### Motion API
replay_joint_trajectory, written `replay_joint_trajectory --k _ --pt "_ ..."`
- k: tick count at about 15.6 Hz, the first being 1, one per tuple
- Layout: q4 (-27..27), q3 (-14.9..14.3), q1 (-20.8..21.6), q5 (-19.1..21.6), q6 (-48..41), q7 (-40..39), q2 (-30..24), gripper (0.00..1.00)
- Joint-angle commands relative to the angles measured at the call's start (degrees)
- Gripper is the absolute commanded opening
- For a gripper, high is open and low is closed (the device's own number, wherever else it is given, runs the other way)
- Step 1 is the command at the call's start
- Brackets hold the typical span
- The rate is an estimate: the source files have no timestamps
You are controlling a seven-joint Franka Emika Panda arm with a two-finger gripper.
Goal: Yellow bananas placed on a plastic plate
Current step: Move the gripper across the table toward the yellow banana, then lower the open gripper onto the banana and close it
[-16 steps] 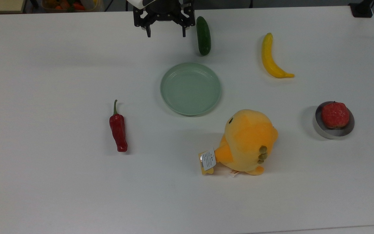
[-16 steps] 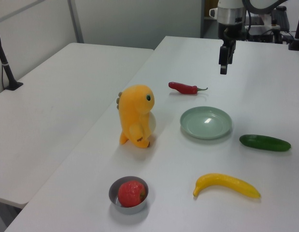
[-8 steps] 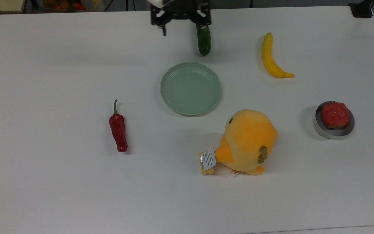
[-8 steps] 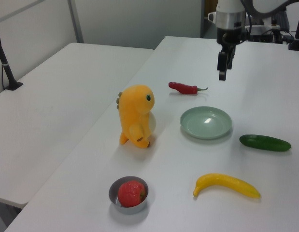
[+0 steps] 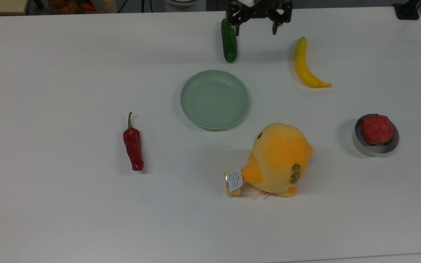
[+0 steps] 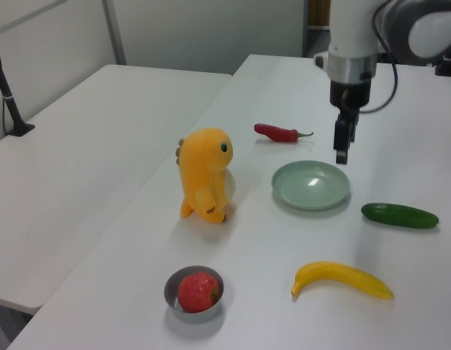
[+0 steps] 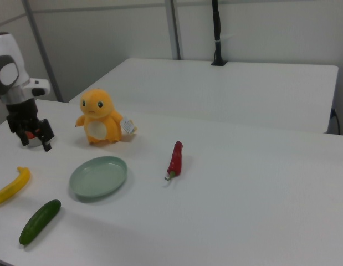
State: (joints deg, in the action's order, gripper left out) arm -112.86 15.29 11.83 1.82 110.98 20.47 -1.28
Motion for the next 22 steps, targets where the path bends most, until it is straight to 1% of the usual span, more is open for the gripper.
replay_joint_trajectory --k 1,3,4,6,9,12,15,16,21,22 --pt "-2.54 2.8 1.53 0.11 5.98 5.71 2.06 1.0" --pt "-2.89 5.18 1.79 -0.41 8.71 8.35 4.09 1.0" --pt "-3.07 7.02 1.88 -0.5 9.77 9.93 4.97 1.0" --pt "-3.24 8.26 2.93 -0.68 9.87 10.82 6.2 1.0" --pt "-2.89 8.27 5.65 -1.03 11.44 12.05 9.27 1.0" --pt "-2.81 8.27 7.41 -3.48 14.7 13.19 13.05 1.0" --pt "-1.84 8.27 7.77 -9.19 16.53 18.01 16.83 1.0" --pt "-1.84 8.36 7.86 -10.07 18.29 19.42 17.36 1.0" --pt "-1.66 8.27 7.86 -10.87 21.02 19.96 20.09 1.0" --pt "-1.66 8.36 7.95 -10.96 21.12 19.96 20.09 0.94"
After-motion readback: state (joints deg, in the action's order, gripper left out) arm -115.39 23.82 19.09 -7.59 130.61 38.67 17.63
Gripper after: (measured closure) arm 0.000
